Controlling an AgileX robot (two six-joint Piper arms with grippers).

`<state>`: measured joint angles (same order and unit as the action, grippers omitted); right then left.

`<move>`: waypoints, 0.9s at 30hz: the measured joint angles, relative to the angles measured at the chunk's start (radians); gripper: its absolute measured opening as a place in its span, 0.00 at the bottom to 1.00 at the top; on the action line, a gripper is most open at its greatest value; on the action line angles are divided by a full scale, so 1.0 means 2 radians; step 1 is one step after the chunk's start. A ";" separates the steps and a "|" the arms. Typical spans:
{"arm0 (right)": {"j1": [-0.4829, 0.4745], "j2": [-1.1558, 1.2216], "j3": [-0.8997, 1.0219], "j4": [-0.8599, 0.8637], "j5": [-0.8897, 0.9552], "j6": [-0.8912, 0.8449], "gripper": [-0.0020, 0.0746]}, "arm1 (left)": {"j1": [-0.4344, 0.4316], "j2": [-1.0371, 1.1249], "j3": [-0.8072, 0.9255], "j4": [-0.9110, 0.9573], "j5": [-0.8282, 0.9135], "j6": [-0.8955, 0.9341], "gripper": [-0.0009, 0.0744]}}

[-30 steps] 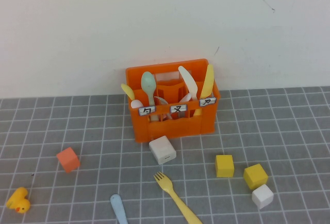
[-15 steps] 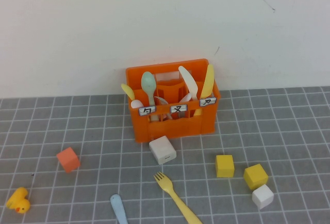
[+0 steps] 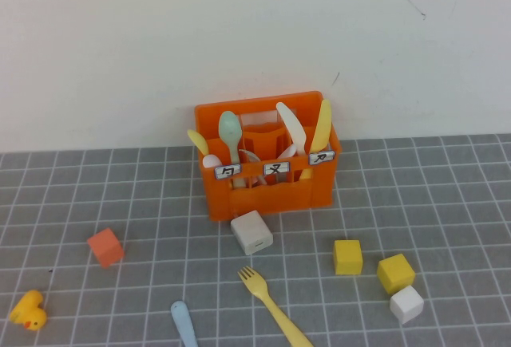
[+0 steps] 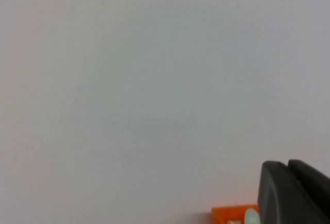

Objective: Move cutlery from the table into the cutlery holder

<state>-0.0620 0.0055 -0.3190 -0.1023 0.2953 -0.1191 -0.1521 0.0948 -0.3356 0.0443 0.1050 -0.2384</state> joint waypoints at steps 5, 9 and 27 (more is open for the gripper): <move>0.000 0.056 -0.036 0.036 0.090 -0.064 0.02 | 0.000 0.042 0.002 -0.003 0.006 -0.003 0.01; 0.000 0.117 -0.041 0.110 0.129 -0.160 0.02 | 0.000 0.076 0.008 -0.007 0.005 -0.005 0.01; 0.000 0.327 -0.041 0.390 0.208 -0.580 0.02 | 0.000 0.335 -0.011 -0.303 0.186 0.156 0.01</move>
<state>-0.0620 0.6597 -0.4012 0.6779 0.7109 -1.2786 -0.1521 0.7642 -0.3569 -0.5613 0.4762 0.0739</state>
